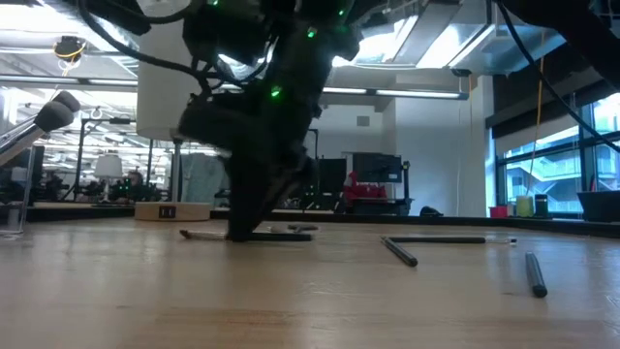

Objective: Put items in baskets/containers
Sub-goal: Put the black eyeshadow brush into the transparent organizer

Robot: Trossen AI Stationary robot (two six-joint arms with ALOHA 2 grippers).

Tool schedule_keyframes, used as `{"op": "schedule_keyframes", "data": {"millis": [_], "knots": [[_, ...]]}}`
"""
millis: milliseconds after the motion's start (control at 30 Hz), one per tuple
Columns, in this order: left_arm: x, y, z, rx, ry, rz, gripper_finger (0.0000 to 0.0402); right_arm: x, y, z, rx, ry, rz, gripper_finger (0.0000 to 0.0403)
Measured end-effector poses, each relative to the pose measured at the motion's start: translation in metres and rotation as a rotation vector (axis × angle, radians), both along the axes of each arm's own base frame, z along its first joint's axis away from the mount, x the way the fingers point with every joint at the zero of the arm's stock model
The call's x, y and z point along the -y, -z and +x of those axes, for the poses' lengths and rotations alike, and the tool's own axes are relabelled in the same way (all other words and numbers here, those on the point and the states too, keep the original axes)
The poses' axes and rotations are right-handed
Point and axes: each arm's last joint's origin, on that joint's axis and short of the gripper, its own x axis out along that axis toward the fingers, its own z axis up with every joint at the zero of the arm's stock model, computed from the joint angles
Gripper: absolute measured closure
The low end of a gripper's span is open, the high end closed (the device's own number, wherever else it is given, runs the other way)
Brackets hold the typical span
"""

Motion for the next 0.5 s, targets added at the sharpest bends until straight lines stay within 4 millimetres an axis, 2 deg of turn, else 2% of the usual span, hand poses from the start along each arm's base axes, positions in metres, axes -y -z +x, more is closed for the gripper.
{"op": "schedule_keyframes", "data": {"millis": [100, 233, 367, 500], "knots": [[0.000, 0.001, 0.000, -0.011, -0.010, -0.023, 0.0336, 0.001, -0.019, -0.009, -0.022, -0.025, 0.003, 0.0369], [0.001, 0.001, -0.001, -0.010, -0.021, -0.046, 0.0336, 0.005, -0.048, -0.025, -0.021, 0.003, -0.076, 0.0385], [0.004, 0.003, -0.002, -0.018, -0.020, -0.061, 0.0336, 0.007, -0.049, -0.050, -0.034, 0.033, -0.080, 0.0380], [0.007, 0.007, 0.000, -0.011, -0.026, -0.057, 0.0336, 0.007, -0.050, -0.086, 0.050, 0.073, -0.026, 0.0371]]}}
